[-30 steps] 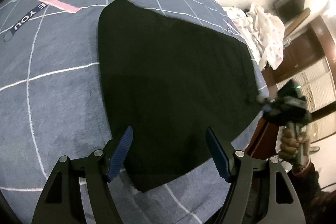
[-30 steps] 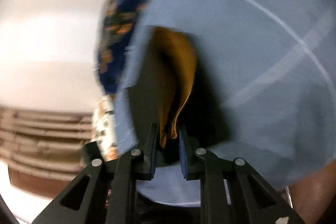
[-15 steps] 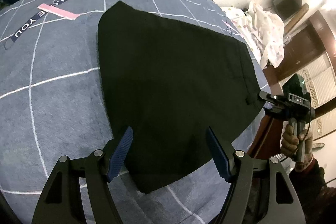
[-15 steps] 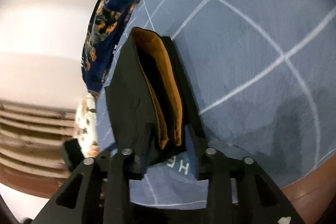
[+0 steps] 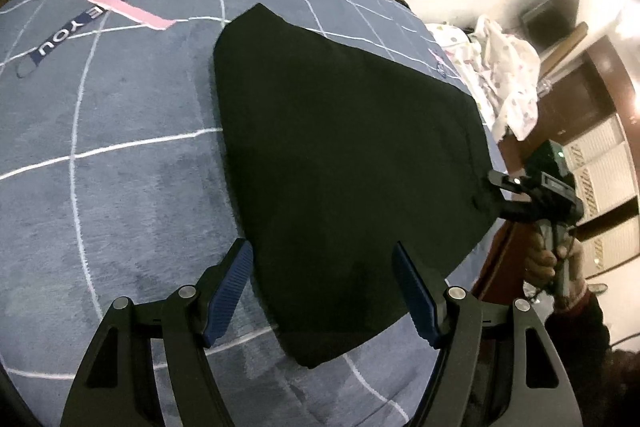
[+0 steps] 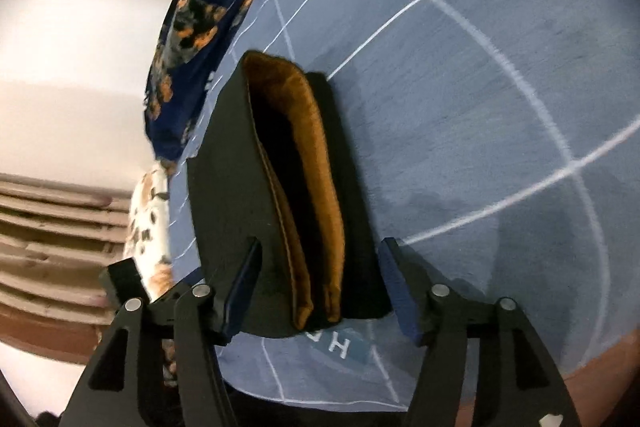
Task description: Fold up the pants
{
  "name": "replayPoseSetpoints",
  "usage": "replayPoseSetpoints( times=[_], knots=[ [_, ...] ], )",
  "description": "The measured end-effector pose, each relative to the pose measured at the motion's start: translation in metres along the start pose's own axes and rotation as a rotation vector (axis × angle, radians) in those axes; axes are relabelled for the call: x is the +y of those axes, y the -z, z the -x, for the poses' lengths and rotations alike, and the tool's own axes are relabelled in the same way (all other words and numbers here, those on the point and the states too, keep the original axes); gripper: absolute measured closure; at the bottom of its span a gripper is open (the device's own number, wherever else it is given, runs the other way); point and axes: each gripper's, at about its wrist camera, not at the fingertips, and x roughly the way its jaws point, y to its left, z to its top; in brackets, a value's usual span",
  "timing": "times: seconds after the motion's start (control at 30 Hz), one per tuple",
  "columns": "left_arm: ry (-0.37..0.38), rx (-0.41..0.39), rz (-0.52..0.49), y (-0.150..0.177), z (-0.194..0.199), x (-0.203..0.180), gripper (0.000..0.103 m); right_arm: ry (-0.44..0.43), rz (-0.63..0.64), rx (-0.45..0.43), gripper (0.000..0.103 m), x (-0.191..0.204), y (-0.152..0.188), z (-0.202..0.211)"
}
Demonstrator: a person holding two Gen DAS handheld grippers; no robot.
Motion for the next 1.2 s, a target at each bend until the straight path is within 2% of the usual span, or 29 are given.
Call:
replayPoseSetpoints(
  times=[0.37, 0.47, 0.57, 0.6, 0.7, 0.8, 0.93, 1.0, 1.07, 1.13, 1.2],
  knots=[
    [0.205, 0.042, 0.02, -0.011, -0.006, 0.024, 0.03, -0.129, 0.119, 0.07, 0.043, 0.003, -0.021, -0.014],
    [0.187, 0.037, 0.042, -0.019, -0.005, 0.036, 0.03, -0.145, 0.126, 0.081, 0.044, 0.003, -0.028, -0.017],
    [0.253, 0.041, 0.081, -0.022, 0.0, 0.046, 0.03, -0.138, 0.139, 0.1, 0.046, 0.004, -0.033, -0.019],
    [0.27, 0.065, 0.072, -0.022, -0.002, 0.046, 0.03, -0.133, 0.152, 0.11, 0.045, 0.005, -0.032, -0.019],
    [0.254, 0.114, -0.017, -0.025, -0.013, 0.032, 0.03, -0.136, 0.193, 0.13, 0.044, 0.01, -0.033, -0.022],
    [0.253, 0.134, -0.09, -0.029, -0.022, 0.018, 0.029, -0.169, 0.213, 0.131, 0.042, 0.011, -0.034, -0.025],
    [0.279, 0.119, -0.069, -0.034, -0.028, 0.02, 0.029, -0.178, 0.25, 0.122, 0.042, 0.016, -0.034, -0.028],
    [0.26, 0.105, -0.076, -0.035, -0.03, 0.017, 0.029, -0.164, 0.274, 0.125, 0.042, 0.02, -0.033, -0.031],
    [0.192, 0.082, -0.123, -0.033, -0.03, 0.006, 0.033, -0.149, 0.282, 0.131, 0.044, 0.022, -0.033, -0.034],
    [0.064, 0.054, -0.206, -0.027, -0.031, -0.009, 0.049, -0.139, 0.278, 0.137, 0.046, 0.021, -0.035, -0.034],
    [0.001, 0.044, -0.236, -0.024, -0.031, -0.015, 0.056, -0.132, 0.277, 0.135, 0.048, 0.021, -0.035, -0.035]
  ],
)
